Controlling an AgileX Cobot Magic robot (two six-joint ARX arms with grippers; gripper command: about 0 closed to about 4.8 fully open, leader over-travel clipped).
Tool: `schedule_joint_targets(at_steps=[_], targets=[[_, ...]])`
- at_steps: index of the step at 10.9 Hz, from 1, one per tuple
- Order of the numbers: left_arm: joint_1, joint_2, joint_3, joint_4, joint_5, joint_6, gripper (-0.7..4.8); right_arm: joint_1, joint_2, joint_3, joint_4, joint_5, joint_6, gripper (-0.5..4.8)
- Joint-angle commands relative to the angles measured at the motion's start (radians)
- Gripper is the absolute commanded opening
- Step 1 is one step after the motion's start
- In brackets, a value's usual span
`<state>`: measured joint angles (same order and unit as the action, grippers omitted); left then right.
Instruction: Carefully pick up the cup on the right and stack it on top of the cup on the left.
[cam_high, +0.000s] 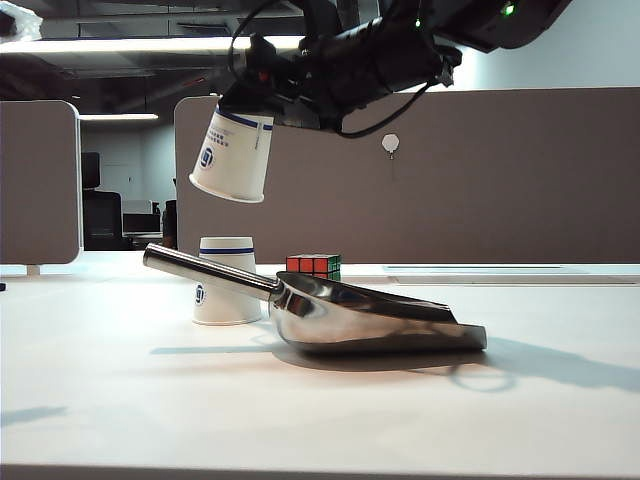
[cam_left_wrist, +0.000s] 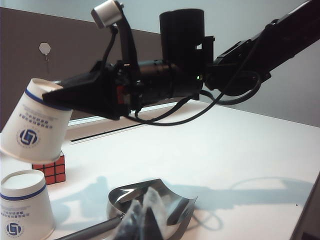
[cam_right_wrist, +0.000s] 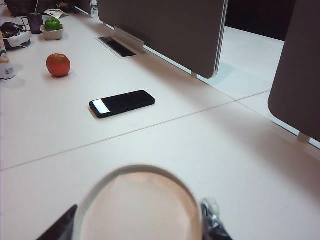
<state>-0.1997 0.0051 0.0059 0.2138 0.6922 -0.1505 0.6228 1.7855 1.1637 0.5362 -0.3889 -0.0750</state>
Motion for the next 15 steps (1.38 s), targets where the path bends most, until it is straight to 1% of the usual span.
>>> schedule_joint_targets(at_steps=[1,6,8,10,12,15], targets=[[-0.001,0.0,0.002,0.012,0.0,0.0,-0.05,0.0,0.063,0.029,0.008,0.029,-0.004,2.72],[-0.001,0.0,0.002,0.012,0.0,0.0,-0.05,-0.001,0.132,0.09,-0.016,0.04,-0.004,2.72],[-0.001,0.0,0.003,0.012,0.002,0.0,-0.05,-0.002,0.179,0.087,-0.094,0.058,-0.003,2.72],[-0.001,0.0,0.003,0.013,0.002,0.0,-0.05,-0.002,0.181,0.087,-0.118,0.058,-0.003,2.72],[-0.001,0.0,0.003,0.013,0.001,0.0,-0.05,-0.003,0.183,0.087,-0.199,0.081,-0.003,2.72],[-0.001,0.0,0.003,0.013,0.001,0.0,-0.05,-0.003,0.184,0.087,-0.251,0.084,-0.003,2.73]])
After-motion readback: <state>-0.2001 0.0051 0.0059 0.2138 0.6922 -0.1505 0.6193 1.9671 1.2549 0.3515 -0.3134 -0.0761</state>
